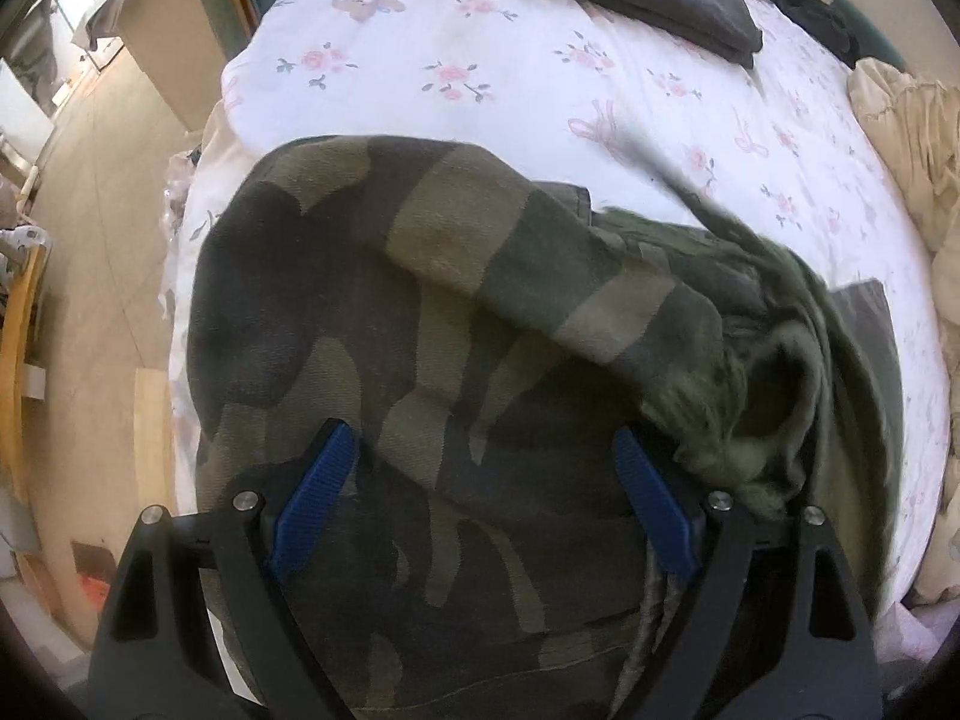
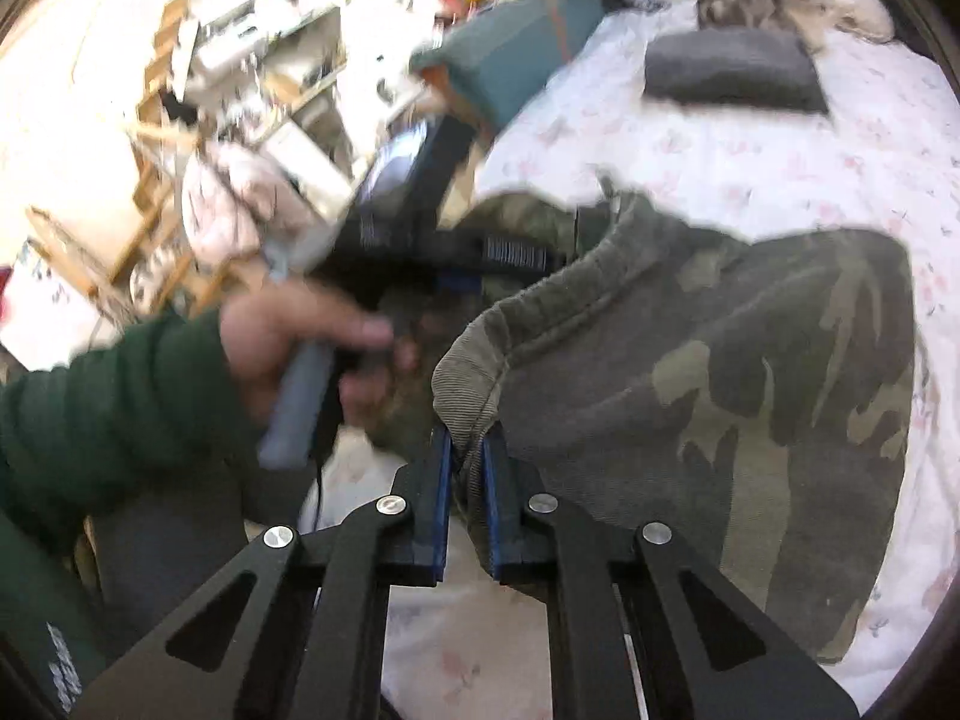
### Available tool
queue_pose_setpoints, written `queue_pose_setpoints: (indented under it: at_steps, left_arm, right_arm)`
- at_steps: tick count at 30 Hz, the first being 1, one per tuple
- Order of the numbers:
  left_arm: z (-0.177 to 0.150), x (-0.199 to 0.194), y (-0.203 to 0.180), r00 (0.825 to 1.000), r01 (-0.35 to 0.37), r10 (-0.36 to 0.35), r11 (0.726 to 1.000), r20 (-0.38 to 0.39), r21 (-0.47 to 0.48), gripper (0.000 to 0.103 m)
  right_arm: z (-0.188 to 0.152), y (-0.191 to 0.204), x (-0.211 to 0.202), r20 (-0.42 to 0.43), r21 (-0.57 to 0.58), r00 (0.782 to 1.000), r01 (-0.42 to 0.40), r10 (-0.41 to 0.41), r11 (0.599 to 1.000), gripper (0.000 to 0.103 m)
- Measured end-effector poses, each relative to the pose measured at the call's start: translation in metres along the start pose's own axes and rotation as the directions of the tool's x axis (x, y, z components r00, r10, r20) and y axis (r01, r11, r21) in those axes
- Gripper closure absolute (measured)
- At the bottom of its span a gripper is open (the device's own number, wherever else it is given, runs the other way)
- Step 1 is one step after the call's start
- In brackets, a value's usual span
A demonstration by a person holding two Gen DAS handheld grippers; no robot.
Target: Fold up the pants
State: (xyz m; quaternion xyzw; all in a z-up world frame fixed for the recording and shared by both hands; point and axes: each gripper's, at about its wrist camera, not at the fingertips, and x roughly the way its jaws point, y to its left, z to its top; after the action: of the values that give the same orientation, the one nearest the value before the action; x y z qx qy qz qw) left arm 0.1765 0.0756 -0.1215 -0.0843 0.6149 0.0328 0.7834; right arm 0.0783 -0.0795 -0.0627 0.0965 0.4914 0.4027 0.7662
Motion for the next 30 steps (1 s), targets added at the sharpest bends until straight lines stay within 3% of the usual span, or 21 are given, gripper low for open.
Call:
queue_pose_setpoints:
  at_steps: [3,9,12,16,20,22,24,26,30]
  left_arm:
    - [-0.002,-0.001,0.002,1.000,-0.003,0.003,1.000,0.004,-0.008,0.017]
    - [0.000,0.004,0.003,1.000,-0.017,0.017,1.000,0.000,-0.007,0.017]
    - [0.001,0.008,-0.002,0.999,-0.038,0.038,0.999,-0.002,0.010,0.017]
    - [0.004,0.018,-0.007,0.998,-0.058,0.058,0.998,-0.015,0.017,0.017]
    - [0.009,0.024,-0.004,0.998,-0.048,0.047,0.999,-0.035,-0.019,0.017]
    - [0.010,0.024,-0.003,0.998,-0.045,0.044,0.999,-0.037,-0.025,0.017]
    - [0.009,0.024,-0.003,0.998,-0.044,0.042,0.999,-0.040,-0.030,0.017]
    - [0.009,0.022,-0.003,0.998,-0.037,0.036,0.999,-0.047,-0.037,0.017]
    - [0.012,0.007,0.006,0.996,0.060,-0.066,0.993,-0.056,-0.104,0.017]
  right_arm:
    - [-0.009,-0.004,0.017,-0.065,0.009,0.997,0.047,-0.047,0.999,0.093]
    - [-0.016,-0.004,0.023,-0.107,-0.039,0.988,0.105,-0.108,0.994,0.093]
    - [-0.015,-0.005,-0.006,0.039,0.024,0.997,0.069,-0.070,0.997,0.093]
    - [-0.012,-0.023,-0.049,0.235,0.152,0.972,-0.041,0.004,0.987,0.093]
    - [-0.015,-0.024,-0.068,0.315,0.155,0.946,-0.129,0.075,0.979,0.093]
    - [-0.016,-0.024,-0.069,0.317,0.154,0.945,-0.139,0.084,0.978,0.093]
    - [-0.018,-0.022,-0.057,0.254,0.154,0.965,-0.106,0.065,0.982,0.093]
    - [-0.021,-0.017,-0.022,0.115,0.120,0.992,-0.064,0.050,0.991,0.093]
    - [-0.029,-0.004,0.035,-0.062,0.055,0.997,0.053,-0.050,0.997,0.081]
